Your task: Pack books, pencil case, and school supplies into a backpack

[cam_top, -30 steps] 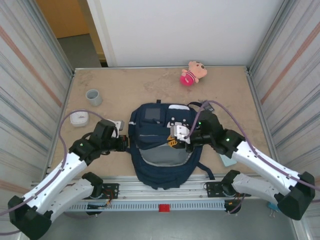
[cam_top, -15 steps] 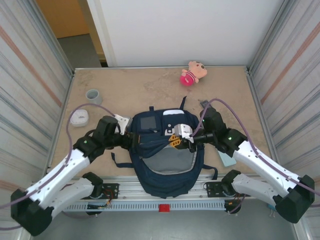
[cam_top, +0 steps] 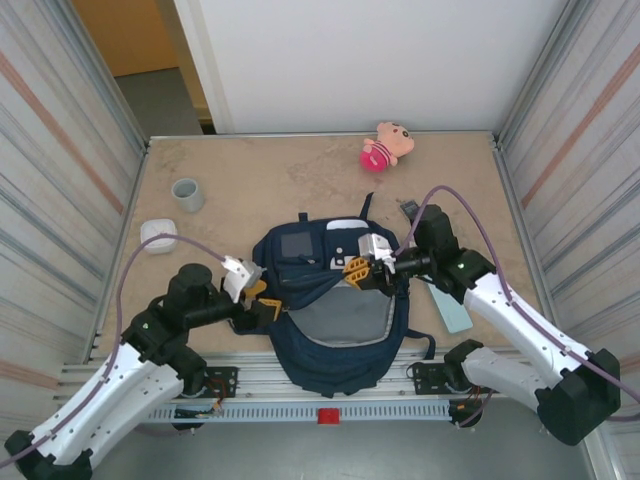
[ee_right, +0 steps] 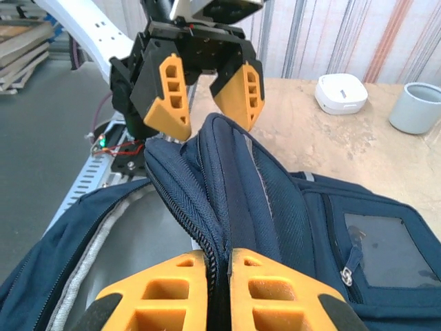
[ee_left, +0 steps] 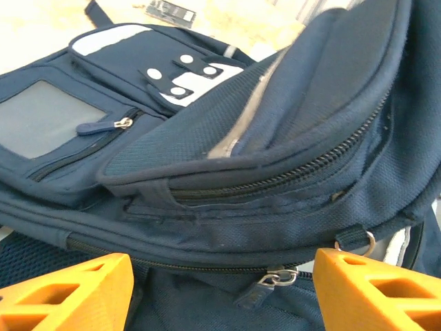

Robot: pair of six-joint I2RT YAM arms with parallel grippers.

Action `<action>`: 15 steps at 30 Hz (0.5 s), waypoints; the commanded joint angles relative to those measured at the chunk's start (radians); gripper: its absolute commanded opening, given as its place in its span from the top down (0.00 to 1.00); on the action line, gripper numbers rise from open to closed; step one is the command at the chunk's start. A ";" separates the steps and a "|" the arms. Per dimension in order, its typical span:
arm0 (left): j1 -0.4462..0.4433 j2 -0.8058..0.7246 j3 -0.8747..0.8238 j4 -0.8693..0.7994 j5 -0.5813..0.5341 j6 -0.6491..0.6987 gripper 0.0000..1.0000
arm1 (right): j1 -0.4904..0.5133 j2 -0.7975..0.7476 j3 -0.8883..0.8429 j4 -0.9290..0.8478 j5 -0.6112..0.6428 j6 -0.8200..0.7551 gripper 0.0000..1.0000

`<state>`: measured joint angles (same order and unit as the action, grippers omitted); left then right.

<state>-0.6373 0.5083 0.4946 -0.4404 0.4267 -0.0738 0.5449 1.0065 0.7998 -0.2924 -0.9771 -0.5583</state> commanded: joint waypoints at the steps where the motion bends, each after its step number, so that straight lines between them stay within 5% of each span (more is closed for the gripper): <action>1: -0.008 0.045 0.017 0.010 0.070 0.064 0.28 | -0.019 0.018 0.076 0.062 -0.088 -0.011 1.00; 9: -0.010 0.130 0.041 0.020 0.053 0.066 0.29 | -0.064 0.059 0.135 0.048 -0.154 -0.033 1.00; 15: -0.010 0.180 0.027 0.089 0.049 0.056 0.43 | -0.074 0.070 0.162 0.044 -0.197 -0.048 1.00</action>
<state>-0.6392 0.6735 0.5041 -0.4091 0.4706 -0.0242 0.4816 1.0863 0.8948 -0.3004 -1.0698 -0.5705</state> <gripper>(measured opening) 0.586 0.107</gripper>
